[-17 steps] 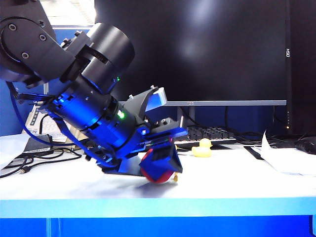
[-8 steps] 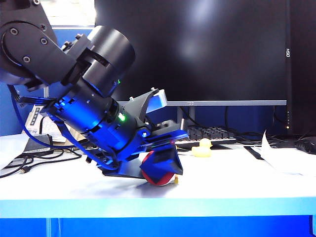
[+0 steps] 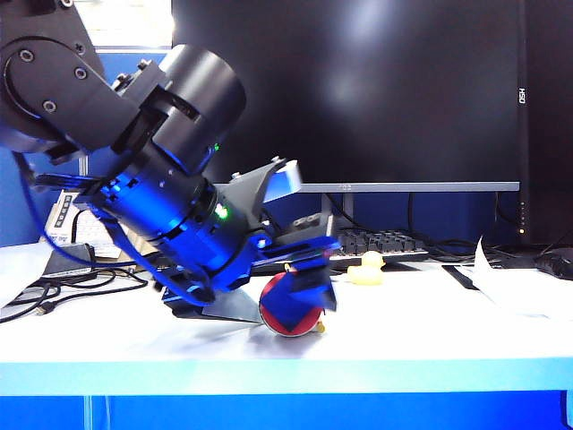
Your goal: Pick up the doll with a different color than the other dolls and place it near you.
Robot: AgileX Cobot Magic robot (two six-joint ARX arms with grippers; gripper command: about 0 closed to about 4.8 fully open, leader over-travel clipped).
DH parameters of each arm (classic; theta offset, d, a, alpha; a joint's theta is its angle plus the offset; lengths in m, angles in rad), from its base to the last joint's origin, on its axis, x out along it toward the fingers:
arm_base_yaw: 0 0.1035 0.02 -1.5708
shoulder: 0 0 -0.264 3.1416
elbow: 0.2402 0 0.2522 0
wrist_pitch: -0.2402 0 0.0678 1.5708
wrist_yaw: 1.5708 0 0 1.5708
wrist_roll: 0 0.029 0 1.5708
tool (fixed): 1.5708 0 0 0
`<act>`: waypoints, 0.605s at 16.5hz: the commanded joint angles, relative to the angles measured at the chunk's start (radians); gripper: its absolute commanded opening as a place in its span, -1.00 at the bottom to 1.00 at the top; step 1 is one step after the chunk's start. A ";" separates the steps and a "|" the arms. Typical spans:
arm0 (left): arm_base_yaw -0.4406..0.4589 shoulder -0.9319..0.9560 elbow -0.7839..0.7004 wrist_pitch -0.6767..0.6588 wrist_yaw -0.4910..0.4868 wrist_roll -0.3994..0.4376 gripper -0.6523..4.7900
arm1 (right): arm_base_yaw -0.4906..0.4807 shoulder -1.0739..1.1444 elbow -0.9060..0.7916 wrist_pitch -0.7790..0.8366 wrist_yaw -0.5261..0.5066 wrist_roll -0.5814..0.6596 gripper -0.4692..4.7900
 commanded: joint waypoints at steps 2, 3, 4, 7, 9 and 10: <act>0.006 -0.002 0.002 0.022 -0.007 0.005 1.00 | 0.002 -0.002 -0.002 0.018 0.001 0.003 -0.27; 0.006 -0.002 0.007 0.045 -0.007 0.026 1.00 | 0.002 -0.002 -0.002 0.018 0.001 0.003 -0.27; 0.006 -0.003 0.042 0.032 0.005 0.055 1.00 | 0.002 -0.002 -0.002 0.018 0.000 0.003 -0.27; 0.006 -0.003 0.149 -0.048 0.023 0.057 1.00 | 0.002 -0.002 -0.002 0.018 0.000 0.003 -0.27; 0.006 -0.014 0.196 -0.079 0.023 0.057 1.00 | 0.002 -0.002 -0.002 0.017 0.001 0.003 -0.27; 0.006 -0.038 0.199 -0.080 0.019 0.057 1.00 | 0.002 -0.002 -0.002 0.018 0.000 0.003 -0.27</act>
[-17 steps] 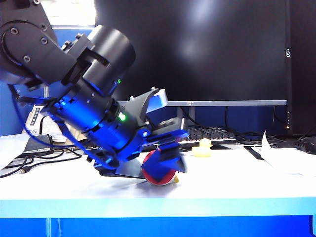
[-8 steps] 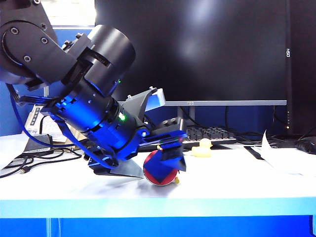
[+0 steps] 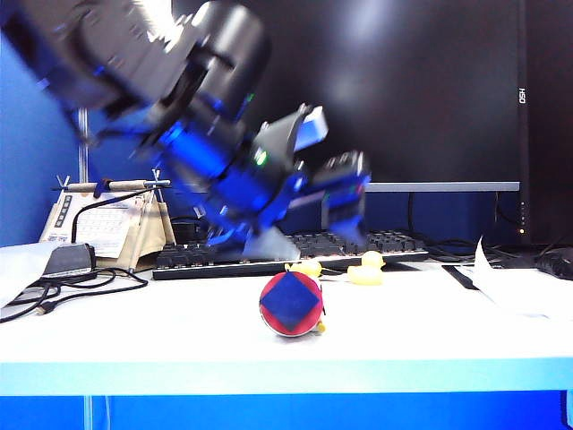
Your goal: Pick up the doll with a different color than the other dolls and place it near you.
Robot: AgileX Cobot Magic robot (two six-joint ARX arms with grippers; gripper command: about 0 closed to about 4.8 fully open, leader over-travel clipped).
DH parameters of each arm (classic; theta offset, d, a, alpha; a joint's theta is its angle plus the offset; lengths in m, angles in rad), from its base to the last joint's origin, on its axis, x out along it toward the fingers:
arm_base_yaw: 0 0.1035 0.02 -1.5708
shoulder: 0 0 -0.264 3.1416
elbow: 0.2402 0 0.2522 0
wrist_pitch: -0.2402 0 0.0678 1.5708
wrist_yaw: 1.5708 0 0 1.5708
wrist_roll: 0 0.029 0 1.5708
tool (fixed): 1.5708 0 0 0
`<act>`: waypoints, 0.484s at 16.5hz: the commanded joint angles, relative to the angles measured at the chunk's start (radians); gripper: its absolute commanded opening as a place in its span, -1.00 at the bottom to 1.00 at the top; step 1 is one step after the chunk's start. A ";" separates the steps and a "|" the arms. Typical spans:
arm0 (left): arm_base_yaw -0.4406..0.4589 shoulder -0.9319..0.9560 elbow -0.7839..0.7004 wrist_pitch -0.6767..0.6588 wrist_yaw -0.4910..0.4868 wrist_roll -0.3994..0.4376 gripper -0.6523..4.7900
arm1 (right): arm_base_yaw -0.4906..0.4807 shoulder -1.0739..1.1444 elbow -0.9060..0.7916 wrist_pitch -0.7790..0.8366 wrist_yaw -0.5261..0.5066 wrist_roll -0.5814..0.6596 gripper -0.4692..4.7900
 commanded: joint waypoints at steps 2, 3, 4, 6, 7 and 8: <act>0.013 -0.119 0.016 -0.061 0.004 0.023 0.05 | 0.002 -0.002 -0.002 0.017 0.000 0.003 -0.27; 0.023 -0.170 0.015 -0.104 0.004 0.044 -0.56 | 0.002 -0.002 -0.002 0.017 0.001 0.003 -0.27; 0.045 -0.257 0.015 -0.175 0.004 0.058 -0.70 | 0.002 -0.002 -0.002 0.018 0.000 0.003 -0.27; 0.069 -0.414 -0.016 -0.261 -0.009 0.111 -0.70 | 0.002 -0.002 -0.002 0.018 0.000 0.003 -0.27; 0.070 -0.483 -0.050 -0.261 -0.031 0.114 -0.70 | 0.002 -0.002 -0.002 0.018 0.001 0.003 -0.27; 0.070 -0.601 -0.129 -0.254 -0.078 0.113 -0.70 | 0.002 -0.002 -0.002 0.018 0.000 0.003 -0.27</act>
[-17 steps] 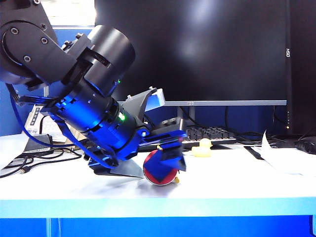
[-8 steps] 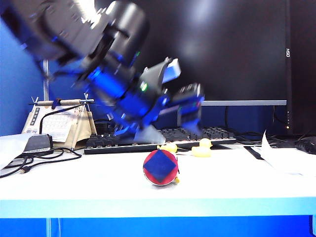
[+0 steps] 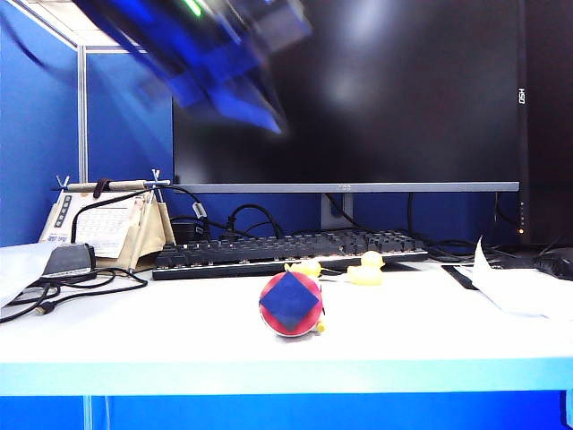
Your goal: Pick up the doll with a different color than the other dolls and place it near you.
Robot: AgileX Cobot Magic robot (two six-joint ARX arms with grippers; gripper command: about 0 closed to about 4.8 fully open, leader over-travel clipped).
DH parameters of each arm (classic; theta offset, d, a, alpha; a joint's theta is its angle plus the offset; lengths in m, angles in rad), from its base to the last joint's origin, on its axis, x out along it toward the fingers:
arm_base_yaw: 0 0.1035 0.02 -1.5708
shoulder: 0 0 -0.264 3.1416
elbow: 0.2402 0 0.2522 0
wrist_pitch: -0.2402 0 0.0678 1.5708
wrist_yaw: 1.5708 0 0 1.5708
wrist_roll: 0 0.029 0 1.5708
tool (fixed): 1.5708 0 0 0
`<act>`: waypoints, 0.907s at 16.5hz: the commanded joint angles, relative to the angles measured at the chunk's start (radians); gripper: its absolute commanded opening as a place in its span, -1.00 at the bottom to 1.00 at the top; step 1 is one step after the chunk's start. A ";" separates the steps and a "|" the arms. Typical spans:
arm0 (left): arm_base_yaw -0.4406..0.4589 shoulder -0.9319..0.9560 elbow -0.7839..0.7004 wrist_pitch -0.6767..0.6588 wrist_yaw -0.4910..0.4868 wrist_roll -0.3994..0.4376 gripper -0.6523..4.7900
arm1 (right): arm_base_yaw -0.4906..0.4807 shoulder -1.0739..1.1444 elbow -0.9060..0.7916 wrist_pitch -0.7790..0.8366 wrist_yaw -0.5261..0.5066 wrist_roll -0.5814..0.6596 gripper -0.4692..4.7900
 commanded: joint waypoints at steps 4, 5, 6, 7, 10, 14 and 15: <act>-0.001 -0.590 -0.418 -0.085 -0.126 -0.082 -0.70 | 0.002 -0.002 -0.002 0.018 0.000 0.003 -0.27; -0.001 -0.785 -0.520 -0.176 -0.180 -0.110 -0.70 | 0.002 -0.002 -0.002 0.017 0.001 0.003 -0.27; -0.001 -0.892 -0.563 -0.234 -0.198 -0.111 -0.70 | 0.002 -0.002 -0.002 0.018 0.001 0.003 -0.27; -0.001 -1.094 -0.621 -0.362 -0.248 -0.112 -0.70 | 0.002 -0.002 -0.002 0.018 -0.001 0.003 -0.27; -0.001 -1.352 -0.670 -0.566 -0.427 -0.211 -0.70 | 0.000 0.002 -0.002 0.020 0.002 0.003 -0.27; -0.002 -1.362 -0.733 -0.618 -0.440 -0.231 -0.70 | 0.003 -0.035 -0.002 0.014 -0.025 0.003 -0.27; -0.002 -1.364 -0.747 -0.641 -0.455 -0.237 -0.70 | 0.002 -0.035 -0.002 0.017 -0.023 0.003 -0.27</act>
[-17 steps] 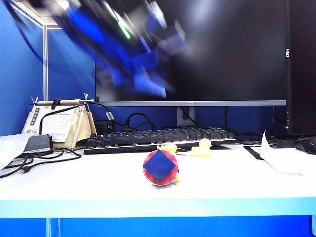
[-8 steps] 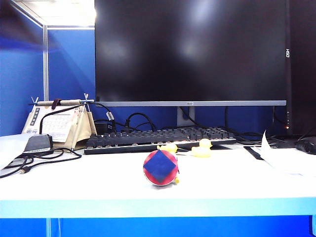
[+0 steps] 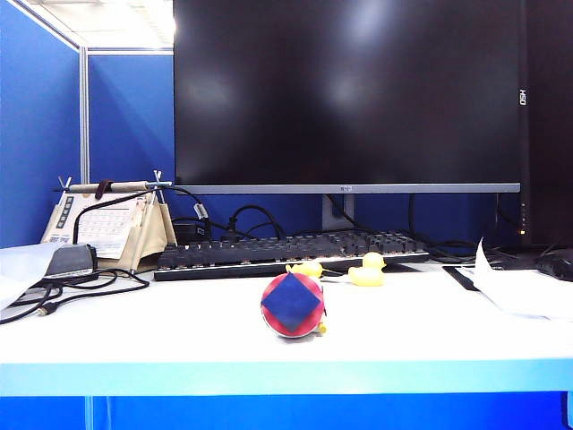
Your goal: Pick up the doll with a different color than the other dolls and place it near you.
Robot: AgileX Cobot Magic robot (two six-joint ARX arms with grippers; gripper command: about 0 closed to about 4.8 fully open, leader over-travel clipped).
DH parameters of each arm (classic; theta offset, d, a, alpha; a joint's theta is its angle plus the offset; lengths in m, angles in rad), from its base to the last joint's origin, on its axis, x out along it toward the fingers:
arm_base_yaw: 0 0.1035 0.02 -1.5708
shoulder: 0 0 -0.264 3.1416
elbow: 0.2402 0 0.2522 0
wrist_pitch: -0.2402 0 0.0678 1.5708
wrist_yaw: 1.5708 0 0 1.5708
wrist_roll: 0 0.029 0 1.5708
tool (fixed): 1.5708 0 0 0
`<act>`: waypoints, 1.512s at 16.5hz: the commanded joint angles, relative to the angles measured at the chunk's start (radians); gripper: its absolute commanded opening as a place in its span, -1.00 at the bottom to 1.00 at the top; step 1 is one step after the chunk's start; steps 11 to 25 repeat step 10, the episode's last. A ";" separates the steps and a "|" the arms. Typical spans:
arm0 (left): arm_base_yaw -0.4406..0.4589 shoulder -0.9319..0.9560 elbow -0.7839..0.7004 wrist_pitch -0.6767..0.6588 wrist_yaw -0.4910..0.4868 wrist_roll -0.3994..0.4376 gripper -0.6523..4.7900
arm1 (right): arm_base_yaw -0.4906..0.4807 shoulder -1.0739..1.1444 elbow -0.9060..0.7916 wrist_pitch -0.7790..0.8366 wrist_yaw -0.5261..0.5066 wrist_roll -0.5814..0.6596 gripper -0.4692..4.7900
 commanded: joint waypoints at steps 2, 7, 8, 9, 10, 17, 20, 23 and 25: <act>0.001 -0.013 -0.058 -0.089 -0.048 -0.058 -0.70 | 0.002 -0.010 -0.002 0.019 -0.003 0.003 -0.27; 0.001 -0.016 -0.060 -0.082 -0.054 -0.057 -0.68 | 0.002 -0.010 -0.002 0.018 -0.003 0.003 -0.27; 0.001 -0.016 -0.060 -0.082 -0.054 -0.047 -0.68 | 0.002 -0.010 -0.002 0.019 -0.003 0.003 -0.27; 0.001 -0.016 -0.061 -0.082 -0.054 -0.042 -0.68 | 0.002 -0.010 -0.002 0.019 -0.003 0.003 -0.27; 0.001 -0.016 -0.060 -0.082 -0.046 -0.032 -0.68 | 0.002 -0.010 -0.002 0.018 -0.003 0.003 -0.27; 0.001 -0.016 -0.060 -0.082 -0.046 -0.032 -0.68 | 0.002 -0.010 -0.002 0.018 -0.003 0.003 -0.27; 0.001 -0.016 -0.060 -0.082 -0.046 -0.032 -0.68 | 0.002 -0.010 -0.002 0.018 -0.003 0.003 -0.27; 0.001 -0.016 -0.060 -0.082 -0.046 -0.032 -0.68 | 0.002 -0.010 -0.002 0.018 -0.003 0.003 -0.27; 0.001 -0.016 -0.060 -0.082 -0.046 -0.032 -0.68 | 0.002 -0.010 -0.002 0.018 -0.003 0.003 -0.27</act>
